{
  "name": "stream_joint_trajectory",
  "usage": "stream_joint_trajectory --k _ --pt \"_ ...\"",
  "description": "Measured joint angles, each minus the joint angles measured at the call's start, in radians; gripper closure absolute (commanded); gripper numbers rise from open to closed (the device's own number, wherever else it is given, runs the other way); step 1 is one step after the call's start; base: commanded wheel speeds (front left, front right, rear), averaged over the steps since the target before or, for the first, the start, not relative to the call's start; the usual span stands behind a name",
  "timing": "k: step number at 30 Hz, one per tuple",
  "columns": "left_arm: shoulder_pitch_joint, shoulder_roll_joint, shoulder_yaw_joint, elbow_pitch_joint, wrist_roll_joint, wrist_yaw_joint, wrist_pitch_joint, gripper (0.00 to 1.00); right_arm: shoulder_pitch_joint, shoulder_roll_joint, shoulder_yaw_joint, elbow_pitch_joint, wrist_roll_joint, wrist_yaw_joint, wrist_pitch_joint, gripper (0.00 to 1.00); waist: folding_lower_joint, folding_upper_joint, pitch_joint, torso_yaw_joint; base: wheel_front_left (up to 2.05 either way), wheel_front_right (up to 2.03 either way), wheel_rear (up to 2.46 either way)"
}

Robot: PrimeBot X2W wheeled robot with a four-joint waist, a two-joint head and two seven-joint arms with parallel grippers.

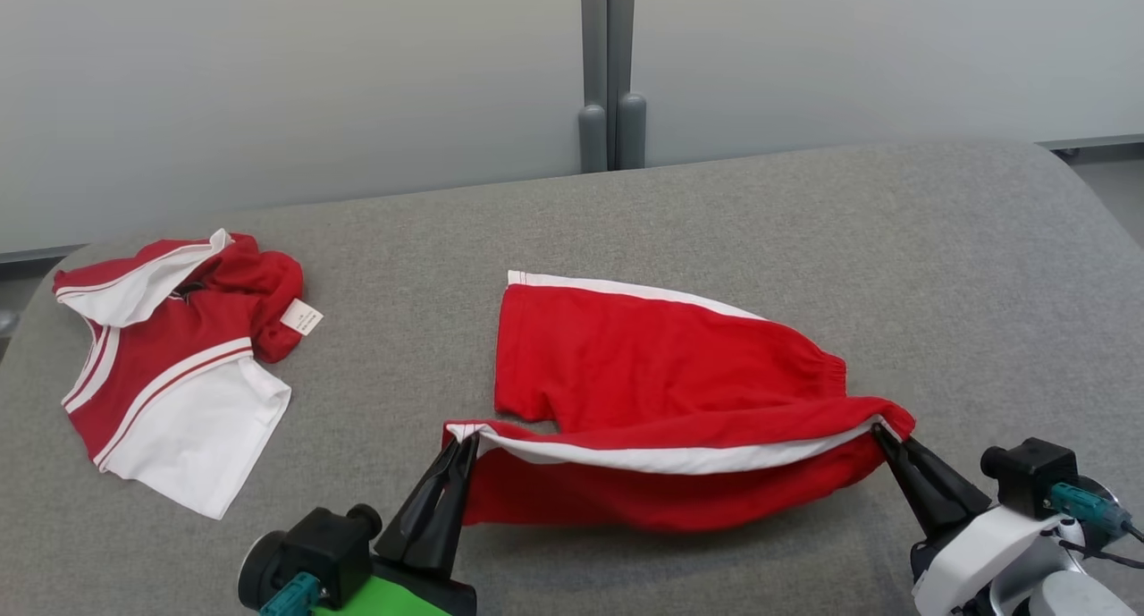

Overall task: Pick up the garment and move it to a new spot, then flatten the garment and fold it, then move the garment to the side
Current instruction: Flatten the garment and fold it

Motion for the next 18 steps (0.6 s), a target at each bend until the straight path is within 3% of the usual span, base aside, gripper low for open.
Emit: stream_joint_trajectory --k 6,18 --pt "-0.038 0.019 0.022 0.036 -0.003 0.000 0.034 1.00 -0.050 0.015 0.020 0.012 0.044 0.003 0.034 1.00 0.0000 0.0000 0.037 -0.024 0.00 0.00 0.00" --pt "-0.346 0.024 0.061 0.199 0.018 0.000 0.133 1.00 -0.254 0.052 -0.007 0.055 0.157 0.012 0.104 1.00 0.0000 0.0000 0.173 -0.079 0.00 0.00 0.00"
